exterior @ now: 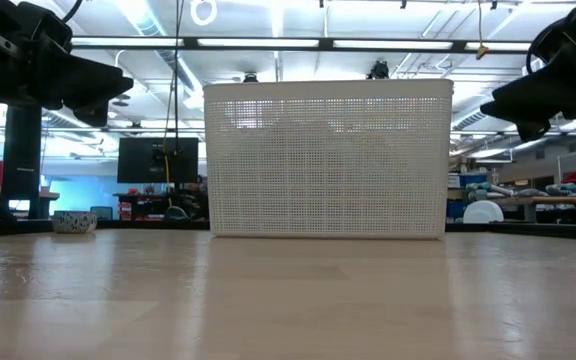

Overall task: Sort clothes
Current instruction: Return to Home Position

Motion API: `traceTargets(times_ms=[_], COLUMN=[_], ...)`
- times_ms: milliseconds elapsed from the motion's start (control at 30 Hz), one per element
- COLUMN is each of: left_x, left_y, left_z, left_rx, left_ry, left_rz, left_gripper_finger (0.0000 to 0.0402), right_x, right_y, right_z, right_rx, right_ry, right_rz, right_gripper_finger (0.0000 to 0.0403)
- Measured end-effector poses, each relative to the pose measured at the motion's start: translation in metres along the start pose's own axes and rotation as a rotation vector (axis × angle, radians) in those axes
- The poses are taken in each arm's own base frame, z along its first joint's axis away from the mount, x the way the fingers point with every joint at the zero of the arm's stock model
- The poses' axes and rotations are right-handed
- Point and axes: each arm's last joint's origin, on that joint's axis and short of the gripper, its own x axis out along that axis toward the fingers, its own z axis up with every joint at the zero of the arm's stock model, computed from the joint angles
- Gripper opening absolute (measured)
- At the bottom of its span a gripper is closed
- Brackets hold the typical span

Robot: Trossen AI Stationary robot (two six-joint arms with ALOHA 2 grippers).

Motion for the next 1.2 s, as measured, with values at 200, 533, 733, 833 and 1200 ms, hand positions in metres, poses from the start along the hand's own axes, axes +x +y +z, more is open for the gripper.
traceTargets(times_ms=[200, 533, 733, 833, 1200], left_x=[0.0, 0.0, 0.0, 0.0, 0.0], left_y=[0.0, 0.0, 0.0, 0.0, 0.0], left_z=[0.0, 0.0, 0.0, 0.0, 0.0], left_rx=[0.0, 0.0, 0.0, 0.0, 0.0], left_ry=[0.0, 0.0, 0.0, 0.0, 0.0], left_rz=[0.0, -0.001, -0.001, -0.001, -0.001], left_gripper_finger=[0.0117, 0.0117, 0.0117, 0.0117, 0.0117], right_x=[0.006, 0.009, 0.011, 0.012, 0.012], right_y=[0.004, -0.001, -0.014, -0.019, -0.027], right_z=[-0.002, -0.002, -0.001, -0.002, -0.001], right_rx=[0.007, -0.007, 0.004, 0.013, -0.041], right_ry=[-0.147, -0.136, -0.123, -0.102, -0.117], right_rz=[0.11, 0.077, 0.045, 0.062, -0.027], right_gripper_finger=[0.0153, 0.0153, 0.0153, 0.0153, 0.0153])
